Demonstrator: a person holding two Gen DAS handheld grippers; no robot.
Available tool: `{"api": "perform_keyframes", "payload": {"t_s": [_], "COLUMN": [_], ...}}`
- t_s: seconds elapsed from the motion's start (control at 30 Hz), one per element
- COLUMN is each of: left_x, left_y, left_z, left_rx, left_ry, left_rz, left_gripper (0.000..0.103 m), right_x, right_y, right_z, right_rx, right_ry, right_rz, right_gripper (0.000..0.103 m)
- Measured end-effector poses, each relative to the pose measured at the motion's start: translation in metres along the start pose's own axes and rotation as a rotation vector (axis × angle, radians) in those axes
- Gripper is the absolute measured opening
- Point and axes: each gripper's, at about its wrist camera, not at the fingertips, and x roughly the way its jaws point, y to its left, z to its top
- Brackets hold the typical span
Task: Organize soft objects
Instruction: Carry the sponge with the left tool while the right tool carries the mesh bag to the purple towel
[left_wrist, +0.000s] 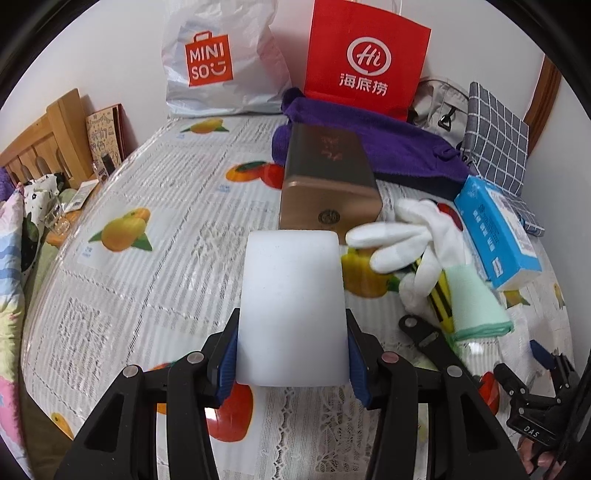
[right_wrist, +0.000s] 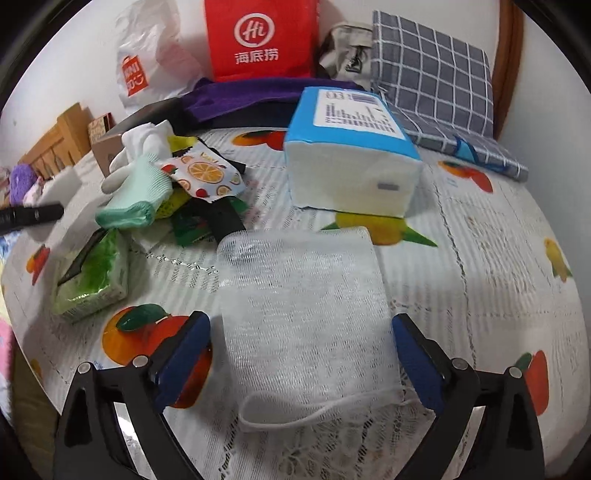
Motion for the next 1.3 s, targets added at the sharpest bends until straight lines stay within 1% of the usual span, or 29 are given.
{"api": "perform_keyframes", "payload": {"t_s": [0.07,0.1,0.17,0.2,0.27,0.37,0.43,0.53,0.67,0.8,0.93,1.03,1.17,1.3], "left_x": [-0.003,-0.005,-0.007,-0.008,-0.008,-0.008,-0.008,-0.009,-0.012,-0.013,-0.009,-0.007,-0.003,0.003], "left_y": [-0.002,-0.004,-0.006,-0.008,-0.012,-0.019,-0.024,-0.029,-0.035,-0.04,-0.043,-0.044,-0.043,-0.041], "left_z": [0.004,0.007,0.011,0.014,0.018,0.024,0.027,0.034,0.046,0.061,0.077,0.091,0.115,0.135], "left_rx": [0.005,0.007,0.011,0.015,0.024,0.038,0.046,0.053,0.067,0.074,0.079,0.081,0.076,0.076], "left_ry": [-0.01,-0.014,-0.02,-0.024,-0.03,-0.032,-0.035,-0.038,-0.048,-0.061,-0.063,-0.062,-0.066,-0.066], "left_rz": [-0.004,-0.012,-0.026,-0.029,-0.024,-0.021,-0.02,-0.022,-0.02,-0.032,-0.025,-0.034,-0.019,-0.018], "left_gripper": [0.048,0.048,0.048,0.048,0.048,0.048,0.048,0.048,0.048,0.048,0.048,0.048,0.048,0.048], "right_x": [-0.001,-0.002,-0.004,-0.003,-0.004,-0.007,-0.012,-0.023,-0.043,-0.057,-0.058,-0.058,-0.055,-0.048], "right_y": [-0.005,-0.007,-0.014,-0.015,-0.021,-0.031,-0.039,-0.043,-0.05,-0.054,-0.057,-0.055,-0.05,-0.043], "right_z": [0.002,0.004,0.007,0.009,0.011,0.013,0.015,0.021,0.037,0.058,0.084,0.105,0.141,0.172], "right_rx": [0.012,0.014,0.029,0.035,0.044,0.069,0.091,0.094,0.105,0.118,0.133,0.128,0.116,0.103], "right_ry": [-0.005,-0.001,0.003,0.005,0.009,0.023,0.022,-0.007,-0.044,-0.079,-0.1,-0.126,-0.154,-0.16], "right_rz": [-0.012,-0.012,-0.019,-0.019,-0.014,0.026,0.053,0.047,0.082,0.086,0.107,0.103,0.133,0.151], "right_gripper": [0.078,0.075,0.056,0.051,0.036,0.024,0.022,0.02,0.02,0.02,0.02,0.02,0.02,0.02]}}
